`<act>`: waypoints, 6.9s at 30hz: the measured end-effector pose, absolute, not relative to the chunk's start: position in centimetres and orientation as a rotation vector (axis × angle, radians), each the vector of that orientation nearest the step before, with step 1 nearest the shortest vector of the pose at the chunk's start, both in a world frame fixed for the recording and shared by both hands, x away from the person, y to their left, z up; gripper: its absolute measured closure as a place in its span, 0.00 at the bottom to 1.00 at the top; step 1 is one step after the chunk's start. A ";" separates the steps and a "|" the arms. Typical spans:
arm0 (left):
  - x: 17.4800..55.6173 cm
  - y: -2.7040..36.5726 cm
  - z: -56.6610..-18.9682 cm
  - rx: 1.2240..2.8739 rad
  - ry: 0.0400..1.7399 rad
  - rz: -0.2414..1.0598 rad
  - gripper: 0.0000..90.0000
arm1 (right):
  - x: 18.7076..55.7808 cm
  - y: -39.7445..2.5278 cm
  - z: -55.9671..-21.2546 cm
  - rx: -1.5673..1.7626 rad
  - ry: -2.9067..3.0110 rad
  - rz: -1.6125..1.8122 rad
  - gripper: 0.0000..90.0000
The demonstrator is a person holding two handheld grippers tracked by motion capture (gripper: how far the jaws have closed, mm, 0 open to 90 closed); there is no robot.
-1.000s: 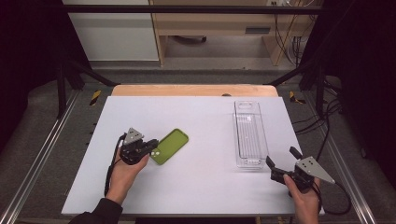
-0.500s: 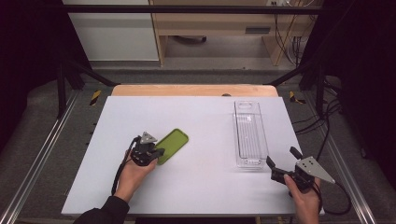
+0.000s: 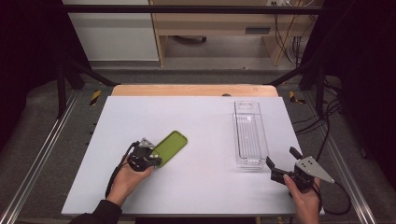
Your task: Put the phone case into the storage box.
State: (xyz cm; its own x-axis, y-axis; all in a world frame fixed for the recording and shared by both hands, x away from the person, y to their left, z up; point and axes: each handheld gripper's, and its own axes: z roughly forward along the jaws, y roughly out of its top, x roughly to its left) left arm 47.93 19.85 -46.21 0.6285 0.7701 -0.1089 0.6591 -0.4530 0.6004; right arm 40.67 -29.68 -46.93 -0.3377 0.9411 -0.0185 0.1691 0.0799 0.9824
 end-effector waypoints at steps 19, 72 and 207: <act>42.9 22.8 -45.7 2.346 1.037 0.176 1.00 | 40.7 -29.7 -47.0 1.124 1.625 1.322 0.05; 42.4 24.5 -43.8 2.200 0.946 0.452 0.04 | 40.5 -29.4 -46.9 1.107 1.637 1.317 0.04; 43.1 23.5 -47.9 2.338 0.780 0.311 0.17 | 40.5 -29.2 -47.0 1.101 1.655 1.348 0.04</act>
State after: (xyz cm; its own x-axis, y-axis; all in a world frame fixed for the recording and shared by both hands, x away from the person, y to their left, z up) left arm 43.13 23.49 -47.93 0.7953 0.6059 0.0197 0.4527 -0.6153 0.6453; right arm 40.51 -29.19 -46.98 -0.3734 0.9275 -0.0177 0.1707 0.0874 0.9814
